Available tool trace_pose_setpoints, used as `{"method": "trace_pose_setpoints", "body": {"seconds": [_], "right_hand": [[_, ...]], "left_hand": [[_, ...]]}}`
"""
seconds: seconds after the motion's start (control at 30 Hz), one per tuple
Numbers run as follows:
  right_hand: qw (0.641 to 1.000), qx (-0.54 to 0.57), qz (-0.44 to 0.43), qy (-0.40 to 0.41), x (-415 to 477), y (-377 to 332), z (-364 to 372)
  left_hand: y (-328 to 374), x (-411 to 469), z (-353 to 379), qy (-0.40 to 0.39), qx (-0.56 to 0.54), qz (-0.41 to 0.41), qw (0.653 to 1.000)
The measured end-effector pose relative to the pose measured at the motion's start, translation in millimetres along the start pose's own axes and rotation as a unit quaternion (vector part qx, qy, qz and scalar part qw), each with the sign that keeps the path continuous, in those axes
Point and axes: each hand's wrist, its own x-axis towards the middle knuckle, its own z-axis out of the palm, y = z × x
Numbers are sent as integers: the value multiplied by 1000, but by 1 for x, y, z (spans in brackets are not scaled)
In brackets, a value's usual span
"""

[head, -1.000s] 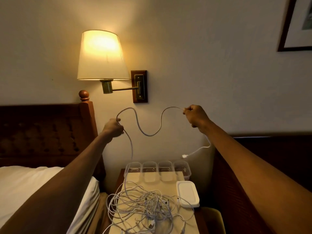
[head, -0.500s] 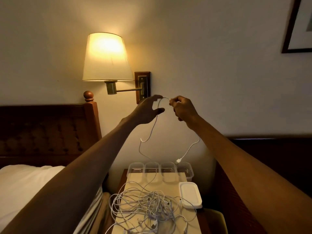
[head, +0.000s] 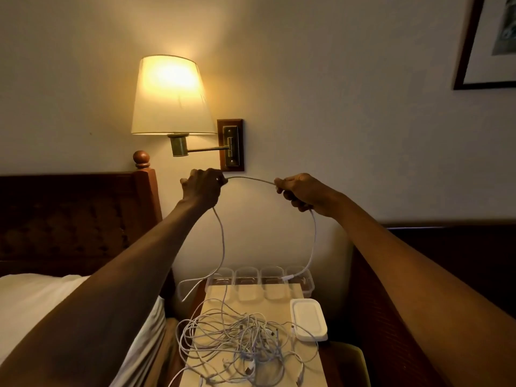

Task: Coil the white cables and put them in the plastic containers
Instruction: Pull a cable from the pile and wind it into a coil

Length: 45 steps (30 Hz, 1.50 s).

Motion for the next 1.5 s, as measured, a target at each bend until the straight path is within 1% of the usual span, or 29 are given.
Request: {"method": "trace_pose_setpoints", "body": {"seconds": [0.07,0.13,0.2,0.27,0.3,0.33,0.37,0.4,0.43,0.47,0.5,0.6,0.63,0.67,0.7,0.73,0.77,0.8,0.87,0.93,0.97,1.03,1.1,1.17,1.2,1.27,1.33,1.43,1.5], "right_hand": [[1000,-1,-16,-3,2,-2,1],[999,2,-32,10,6,-5,5],[999,6,-40,27,8,-7,7],[998,25,-46,38,8,-8,6],[997,37,-50,42,8,-9,5],[996,47,-53,46,7,-9,3],[996,53,-57,51,7,-9,2],[995,54,-59,56,6,-10,1],[995,50,-60,60,6,-10,0],[995,45,-60,62,6,-10,-1],[996,39,-58,61,5,-11,-1],[997,19,-46,60,3,-11,-1],[997,23,-38,58,2,-11,-1],[998,35,-31,51,1,-11,-2],[997,54,-24,40,0,-12,-4],[997,72,-19,27,-1,-13,-6],[996,83,-15,17,-2,-14,-8],[996,86,-10,12,-3,-16,-9],[996,90,-5,12,-3,-17,-9],[994,105,-8,16,0,-18,-5],[993,112,-9,18,1,-18,-3],[991,130,-8,23,1,-19,-1],[988,151,-1,16,0,-17,-1],[985,172,20,-13,-1,-15,-1],[981,187,38,-35,-2,-14,-2],[968,221,78,-84,-3,-13,-2],[954,249,111,-128,-5,-15,-1],[935,292,127,-153,-6,-18,2],[924,347,94,-128,-5,-19,3]], "left_hand": [[11,-1,-1,-20,-49,102,993],[30,-2,-8,-45,-130,199,970],[37,4,-10,-29,-150,247,957],[36,10,-11,-12,-155,235,960],[37,10,-13,-19,-164,225,960],[39,11,-15,-46,-192,216,956],[41,11,-15,-100,-240,202,944],[44,9,-16,-161,-297,177,924],[48,8,-14,-203,-321,166,910],[51,5,-12,-214,-319,167,908],[53,6,-10,-180,-289,182,922],[49,11,-9,-87,-230,205,947],[43,14,-7,-58,-199,196,958],[35,17,-3,-30,-175,164,970],[26,20,1,-12,-163,110,980],[18,20,4,-16,-165,45,985],[14,18,6,-43,-164,-1,986],[15,14,7,-77,-160,-11,984],[28,4,7,-113,-176,47,977],[47,-5,3,-110,-244,118,956],[55,-9,1,-101,-272,140,947],[61,-10,0,-89,-312,139,936],[59,-8,-2,-97,-327,96,935],[50,-5,-1,-108,-328,48,937],[44,-2,2,-94,-310,35,946],[31,3,10,-50,-237,11,970],[25,3,13,-43,-181,-12,983],[30,-3,13,-80,-129,-20,988],[35,-7,12,-130,-113,-2,985]]}}
